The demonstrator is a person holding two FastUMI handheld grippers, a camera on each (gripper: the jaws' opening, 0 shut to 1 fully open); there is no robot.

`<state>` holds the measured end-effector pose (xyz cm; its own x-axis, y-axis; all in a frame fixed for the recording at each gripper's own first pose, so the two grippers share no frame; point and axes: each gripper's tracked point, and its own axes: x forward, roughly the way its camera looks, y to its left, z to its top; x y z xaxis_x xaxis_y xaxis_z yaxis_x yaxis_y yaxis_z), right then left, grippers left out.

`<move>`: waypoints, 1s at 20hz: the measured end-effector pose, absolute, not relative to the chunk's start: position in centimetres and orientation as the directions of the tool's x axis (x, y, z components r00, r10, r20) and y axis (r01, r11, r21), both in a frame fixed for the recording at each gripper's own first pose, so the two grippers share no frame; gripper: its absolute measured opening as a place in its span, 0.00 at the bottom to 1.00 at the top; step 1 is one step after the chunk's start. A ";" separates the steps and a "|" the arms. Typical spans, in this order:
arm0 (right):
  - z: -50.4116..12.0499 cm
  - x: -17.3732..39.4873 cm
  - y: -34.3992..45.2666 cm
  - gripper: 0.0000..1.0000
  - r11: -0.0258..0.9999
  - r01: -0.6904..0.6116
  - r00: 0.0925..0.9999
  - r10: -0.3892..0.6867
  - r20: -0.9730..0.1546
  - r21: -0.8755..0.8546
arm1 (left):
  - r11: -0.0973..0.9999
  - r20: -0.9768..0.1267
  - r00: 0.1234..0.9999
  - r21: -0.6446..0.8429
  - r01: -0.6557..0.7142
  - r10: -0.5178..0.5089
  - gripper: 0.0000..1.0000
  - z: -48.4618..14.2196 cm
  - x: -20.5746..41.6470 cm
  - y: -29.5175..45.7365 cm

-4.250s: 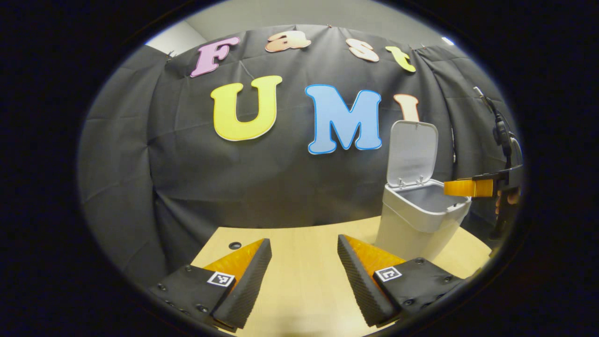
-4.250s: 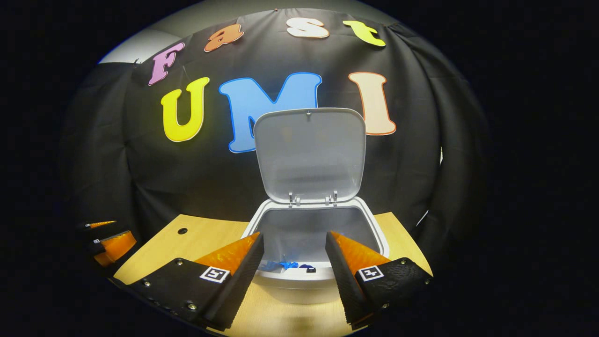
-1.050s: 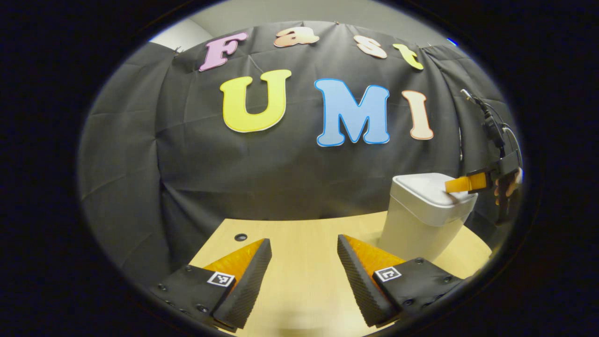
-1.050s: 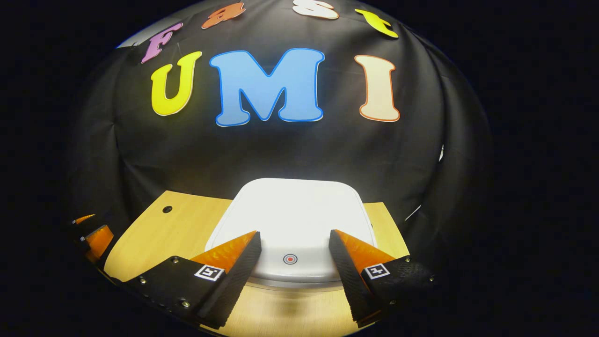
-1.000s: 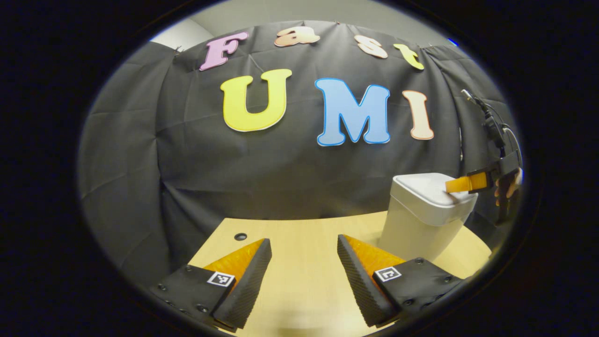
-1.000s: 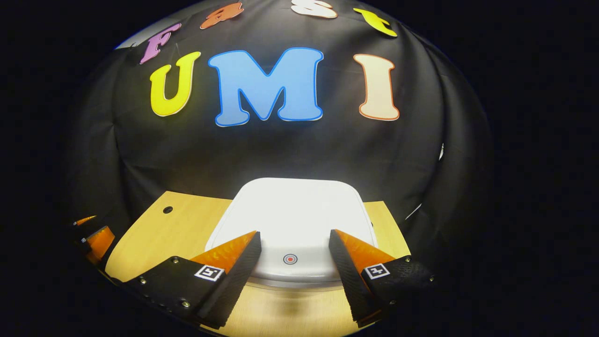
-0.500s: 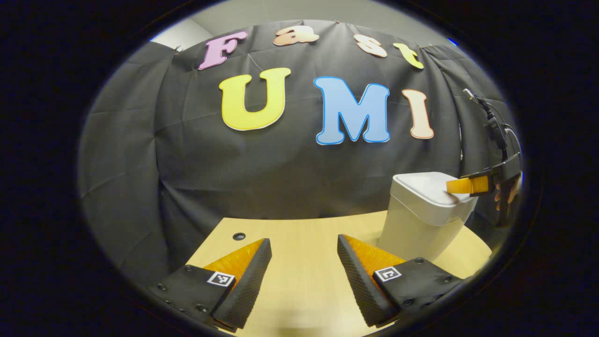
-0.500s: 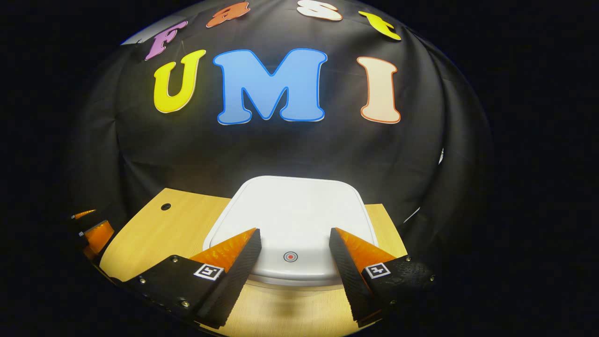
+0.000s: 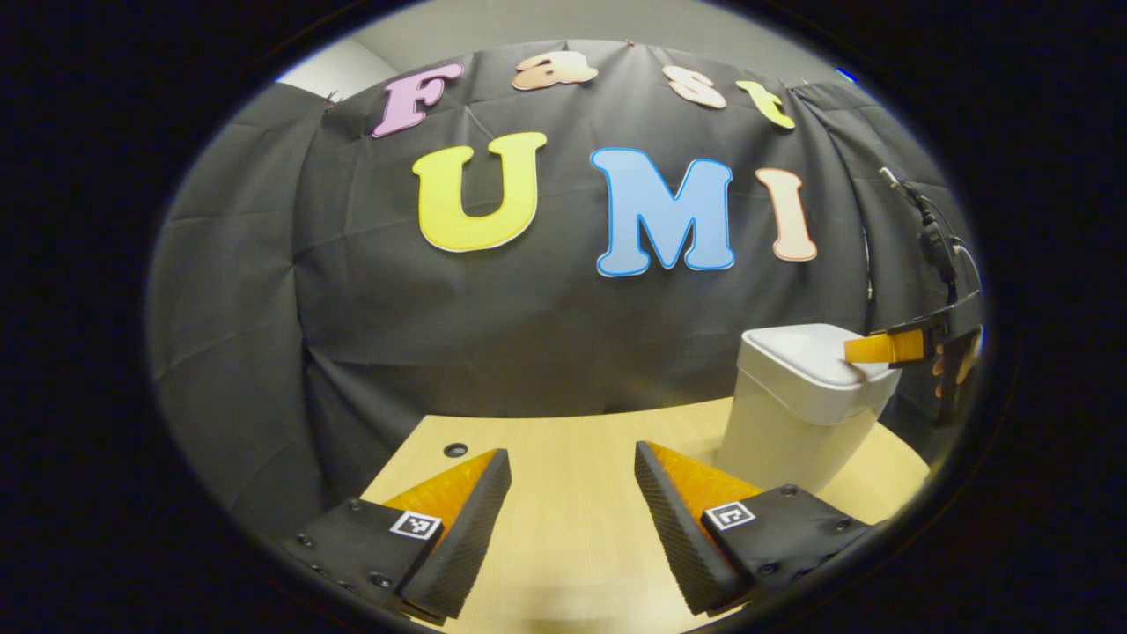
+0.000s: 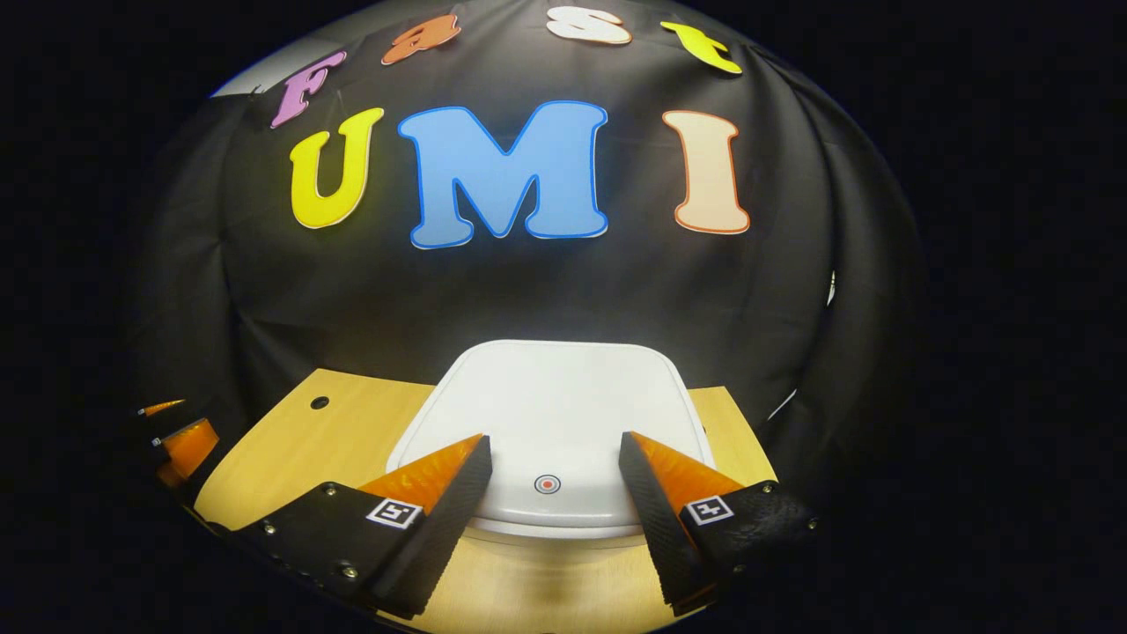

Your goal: Press the lid of the desktop garbage bin to open it, pick up the crumpled paper on the desktop and throw it into the bin, then pick up the pop can on the desktop and drop it into the bin, and finally close the garbage bin lid.

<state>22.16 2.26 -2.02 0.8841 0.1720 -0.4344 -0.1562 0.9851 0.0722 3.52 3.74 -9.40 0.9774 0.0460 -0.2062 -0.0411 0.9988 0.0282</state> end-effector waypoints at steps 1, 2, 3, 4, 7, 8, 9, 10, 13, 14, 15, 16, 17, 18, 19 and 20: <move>-2.0 22.2 2.3 0.93 0.985 -0.155 0.885 0.171 -0.433 0.072 | 0.999 -0.205 0.978 0.029 -0.042 0.047 1.00 -9.3 3.5 3.7; -2.0 22.2 2.2 0.93 0.985 -0.154 0.884 0.170 -0.435 0.073 | 0.999 -0.204 0.978 0.029 -0.041 0.046 1.00 -9.3 3.5 3.7; -1.9 22.2 2.2 0.93 0.985 -0.153 0.884 0.170 -0.436 0.074 | 0.999 -0.204 0.978 0.030 -0.039 0.045 1.00 -9.3 3.5 3.6; -2.0 22.3 2.2 0.93 0.985 -0.153 0.884 0.170 -0.435 0.076 | 0.999 -0.204 0.978 0.031 -0.037 0.043 1.00 -9.1 3.4 3.5; -1.8 22.3 2.2 0.93 0.985 -0.153 0.884 0.172 -0.436 0.079 | 0.999 -0.199 0.979 0.033 -0.032 0.038 1.00 -8.7 3.3 3.3; -1.9 22.3 2.2 0.93 0.985 -0.153 0.883 0.172 -0.436 0.079 | 0.999 -0.196 0.980 0.035 -0.031 0.037 1.00 -8.4 3.3 3.2; -1.8 22.3 2.2 0.93 0.985 -0.151 0.884 0.172 -0.434 0.081 | 0.999 -0.191 0.981 0.036 -0.029 0.036 1.00 -8.0 3.5 3.0; -1.7 22.1 2.3 0.93 0.984 -0.153 0.885 0.177 -0.431 0.090 | 0.999 -0.188 0.982 0.036 -0.028 0.035 1.00 -7.5 3.5 2.9; 0.7 21.8 2.7 0.93 0.981 -0.149 0.913 0.186 -0.363 0.127 | 0.999 -0.157 0.987 0.028 -0.031 0.035 1.00 -5.1 3.8 3.0; 1.3 21.7 2.8 0.93 0.980 -0.149 0.921 0.185 -0.344 0.129 | 0.999 -0.146 0.989 0.027 -0.035 0.038 1.00 -4.3 3.9 3.0; 2.1 21.5 2.9 0.93 0.980 -0.150 0.928 0.184 -0.325 0.128 | 0.999 -0.131 0.991 0.025 -0.038 0.041 1.00 -3.2 3.9 2.9; 3.0 21.3 3.0 0.93 0.981 -0.151 0.935 0.182 -0.305 0.122 | 0.999 -0.115 0.992 0.023 -0.041 0.044 1.00 -2.0 3.9 3.0; 4.0 21.0 3.2 0.93 0.981 -0.155 0.942 0.182 -0.281 0.116 | 0.998 -0.103 0.993 0.025 -0.049 0.051 1.00 -1.0 3.9 3.1; 5.2 20.8 3.5 0.93 0.980 -0.164 0.949 0.188 -0.253 0.112 | 0.998 -0.094 0.994 0.028 -0.056 0.058 1.00 0.0 4.0 3.2; 6.4 20.5 3.7 0.93 0.980 -0.170 0.955 0.190 -0.228 0.104 | 0.998 -0.087 0.994 0.029 -0.058 0.060 1.00 0.8 4.0 3.1; 7.6 20.3 3.8 0.93 0.981 -0.172 0.961 0.188 -0.202 0.095 | 0.998 -0.076 0.995 0.025 -0.056 0.058 1.00 1.8 4.1 3.0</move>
